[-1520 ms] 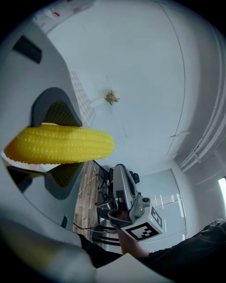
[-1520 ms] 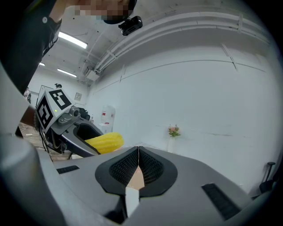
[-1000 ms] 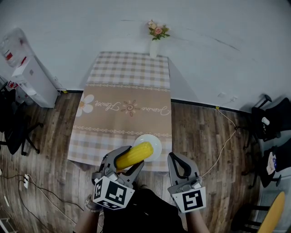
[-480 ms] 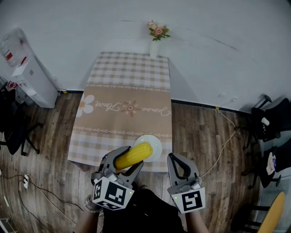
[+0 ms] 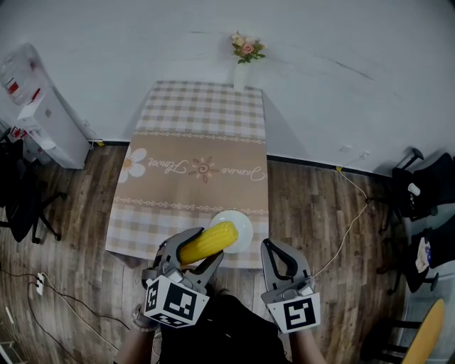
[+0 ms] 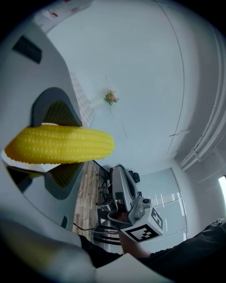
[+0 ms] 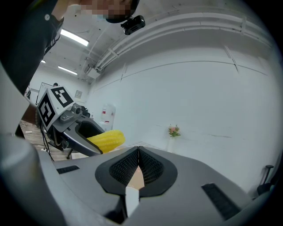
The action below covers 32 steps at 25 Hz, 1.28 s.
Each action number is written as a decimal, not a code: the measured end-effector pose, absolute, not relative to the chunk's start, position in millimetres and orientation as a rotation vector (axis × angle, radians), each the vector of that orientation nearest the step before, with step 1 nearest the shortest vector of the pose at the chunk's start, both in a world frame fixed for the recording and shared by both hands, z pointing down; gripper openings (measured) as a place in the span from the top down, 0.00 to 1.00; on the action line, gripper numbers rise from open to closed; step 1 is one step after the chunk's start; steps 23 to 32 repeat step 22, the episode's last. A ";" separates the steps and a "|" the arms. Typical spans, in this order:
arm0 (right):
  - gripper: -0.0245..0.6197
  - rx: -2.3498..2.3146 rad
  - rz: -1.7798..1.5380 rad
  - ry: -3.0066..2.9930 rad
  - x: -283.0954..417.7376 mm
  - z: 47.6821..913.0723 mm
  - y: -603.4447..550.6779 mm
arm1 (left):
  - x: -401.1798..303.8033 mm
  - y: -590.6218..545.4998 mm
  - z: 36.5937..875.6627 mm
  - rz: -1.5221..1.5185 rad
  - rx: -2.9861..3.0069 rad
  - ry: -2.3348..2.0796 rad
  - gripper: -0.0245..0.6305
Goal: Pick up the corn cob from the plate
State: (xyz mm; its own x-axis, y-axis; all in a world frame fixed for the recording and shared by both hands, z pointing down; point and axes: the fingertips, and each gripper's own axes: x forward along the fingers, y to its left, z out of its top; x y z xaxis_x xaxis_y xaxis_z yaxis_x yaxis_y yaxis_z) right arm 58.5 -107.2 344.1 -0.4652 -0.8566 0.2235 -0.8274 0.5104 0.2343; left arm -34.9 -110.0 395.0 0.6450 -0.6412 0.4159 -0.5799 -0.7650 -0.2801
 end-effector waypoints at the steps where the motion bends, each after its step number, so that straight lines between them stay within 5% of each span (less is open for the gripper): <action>1: 0.90 1.409 -0.132 -2.444 58.2 344.4 -106.9 | -35.2 -110.0 395.2 -0.763 -2.738 1.020 0.57; 32: 0.90 1.399 -0.119 -2.434 55.5 348.6 -106.5 | -36.8 -111.2 400.0 -0.769 -2.747 1.023 0.57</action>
